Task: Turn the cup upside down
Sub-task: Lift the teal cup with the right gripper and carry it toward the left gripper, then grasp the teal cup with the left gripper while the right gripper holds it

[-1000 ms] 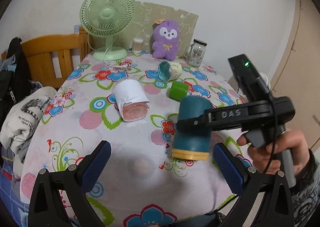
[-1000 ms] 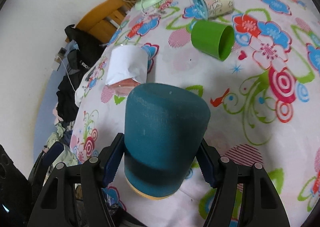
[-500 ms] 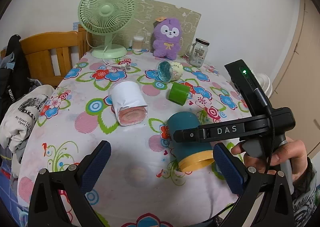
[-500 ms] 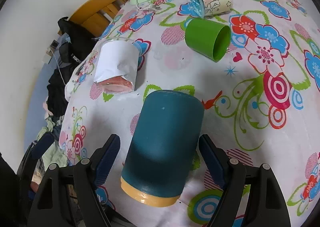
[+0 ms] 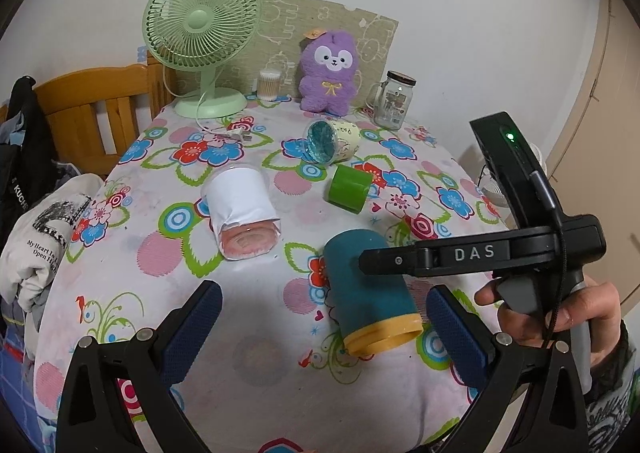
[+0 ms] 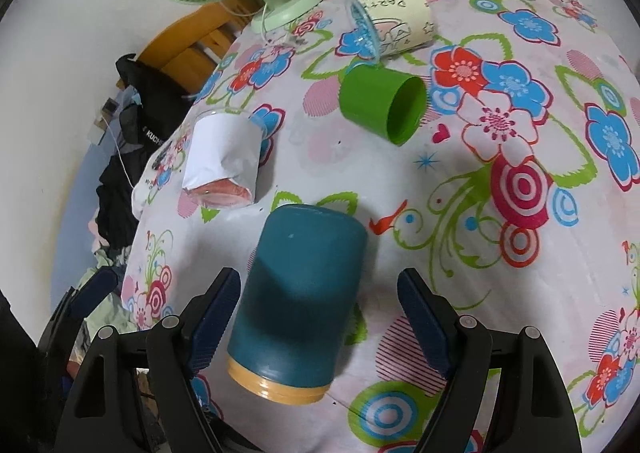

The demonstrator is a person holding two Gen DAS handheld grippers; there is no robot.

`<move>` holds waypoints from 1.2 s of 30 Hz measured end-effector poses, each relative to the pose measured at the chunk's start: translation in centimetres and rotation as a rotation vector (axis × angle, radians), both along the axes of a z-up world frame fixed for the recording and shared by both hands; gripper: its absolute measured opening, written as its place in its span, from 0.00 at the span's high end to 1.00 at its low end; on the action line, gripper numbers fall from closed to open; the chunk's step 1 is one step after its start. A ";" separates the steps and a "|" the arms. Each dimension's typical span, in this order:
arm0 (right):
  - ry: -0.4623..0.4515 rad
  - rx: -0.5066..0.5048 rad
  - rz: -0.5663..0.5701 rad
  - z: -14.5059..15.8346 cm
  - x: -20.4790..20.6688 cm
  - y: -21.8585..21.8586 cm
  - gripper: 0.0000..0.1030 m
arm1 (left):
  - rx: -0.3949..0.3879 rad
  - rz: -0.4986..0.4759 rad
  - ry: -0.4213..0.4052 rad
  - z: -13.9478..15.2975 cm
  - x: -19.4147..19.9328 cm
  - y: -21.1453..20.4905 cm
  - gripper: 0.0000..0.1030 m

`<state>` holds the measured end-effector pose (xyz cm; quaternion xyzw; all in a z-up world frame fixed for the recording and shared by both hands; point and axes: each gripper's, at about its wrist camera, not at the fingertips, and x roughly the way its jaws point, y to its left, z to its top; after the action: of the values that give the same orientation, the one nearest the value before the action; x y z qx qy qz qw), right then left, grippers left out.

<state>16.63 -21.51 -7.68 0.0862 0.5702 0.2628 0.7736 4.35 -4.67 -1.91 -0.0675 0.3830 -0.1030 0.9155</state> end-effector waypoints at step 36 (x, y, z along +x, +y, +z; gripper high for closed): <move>-0.136 0.002 -0.262 -0.7 -5.0 -12.7 0.19 | 0.085 -0.053 0.283 -6.9 11.5 -6.6 0.04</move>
<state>11.65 -34.25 -8.36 0.1428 0.4998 0.1654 0.8381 15.84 -11.25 -8.76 -0.0325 0.5139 -0.1005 0.8513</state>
